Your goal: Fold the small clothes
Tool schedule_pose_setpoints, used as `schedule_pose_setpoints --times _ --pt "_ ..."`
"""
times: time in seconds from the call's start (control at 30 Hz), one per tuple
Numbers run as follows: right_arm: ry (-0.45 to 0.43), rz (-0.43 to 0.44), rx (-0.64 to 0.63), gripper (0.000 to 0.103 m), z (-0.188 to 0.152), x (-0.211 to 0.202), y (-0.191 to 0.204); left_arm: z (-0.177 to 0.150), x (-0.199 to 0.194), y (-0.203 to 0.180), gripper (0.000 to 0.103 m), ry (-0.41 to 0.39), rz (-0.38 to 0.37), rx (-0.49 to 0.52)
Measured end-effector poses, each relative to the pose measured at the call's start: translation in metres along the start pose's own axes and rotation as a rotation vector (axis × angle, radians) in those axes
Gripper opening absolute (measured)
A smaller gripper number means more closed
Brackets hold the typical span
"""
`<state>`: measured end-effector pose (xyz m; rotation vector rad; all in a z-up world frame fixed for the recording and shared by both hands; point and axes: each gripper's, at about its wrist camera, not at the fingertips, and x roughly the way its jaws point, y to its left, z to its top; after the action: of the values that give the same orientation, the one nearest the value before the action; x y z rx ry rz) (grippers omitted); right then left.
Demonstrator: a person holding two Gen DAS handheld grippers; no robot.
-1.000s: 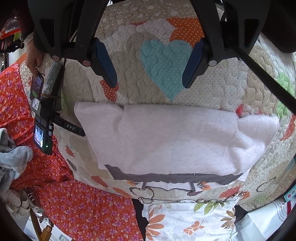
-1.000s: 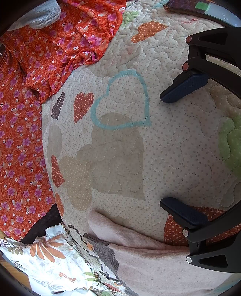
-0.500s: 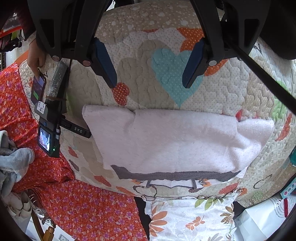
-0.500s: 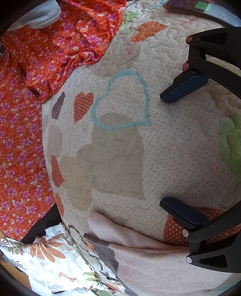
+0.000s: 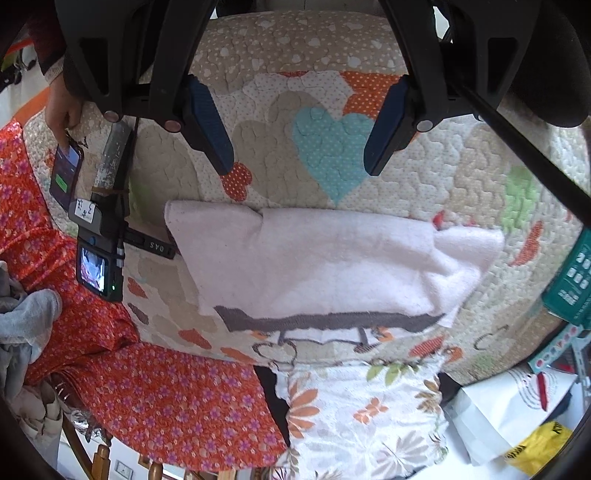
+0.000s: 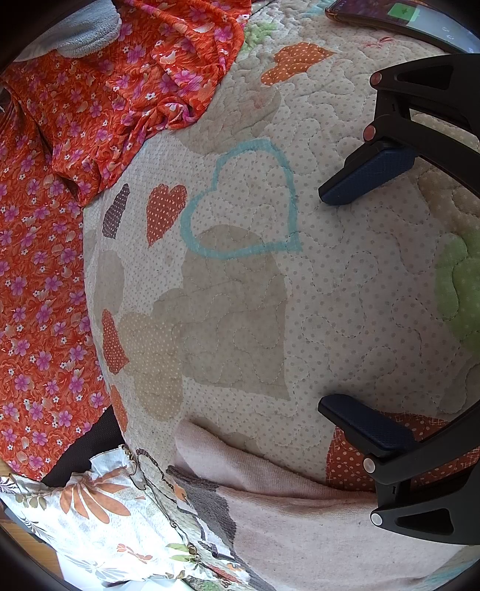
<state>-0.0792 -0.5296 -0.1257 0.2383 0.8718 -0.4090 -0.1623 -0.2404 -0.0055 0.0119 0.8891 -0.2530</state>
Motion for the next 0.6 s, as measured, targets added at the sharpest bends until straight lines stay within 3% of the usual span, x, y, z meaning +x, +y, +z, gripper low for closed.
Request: schedule_pose_setpoints --times 0.1,0.27,0.4,0.53,0.6 --pt "0.0 0.0 0.0 0.103 0.0 0.0 0.0 0.001 -0.012 -0.002 0.073 -0.048 0.045 -0.003" --pt "0.0 0.0 0.0 0.103 0.0 0.0 0.001 0.008 -0.045 0.005 0.096 -0.198 0.142 -0.071" --pt "0.0 -0.001 0.0 0.103 0.0 0.0 0.0 0.018 -0.074 0.019 0.1 -0.346 0.213 -0.134" --pt "0.0 -0.001 0.0 0.103 0.0 0.0 0.001 0.029 -0.091 0.025 0.102 -0.426 0.226 -0.082" --pt "0.0 -0.001 0.0 0.103 0.0 0.0 0.001 0.032 -0.099 0.021 0.102 -0.485 0.275 -0.024"
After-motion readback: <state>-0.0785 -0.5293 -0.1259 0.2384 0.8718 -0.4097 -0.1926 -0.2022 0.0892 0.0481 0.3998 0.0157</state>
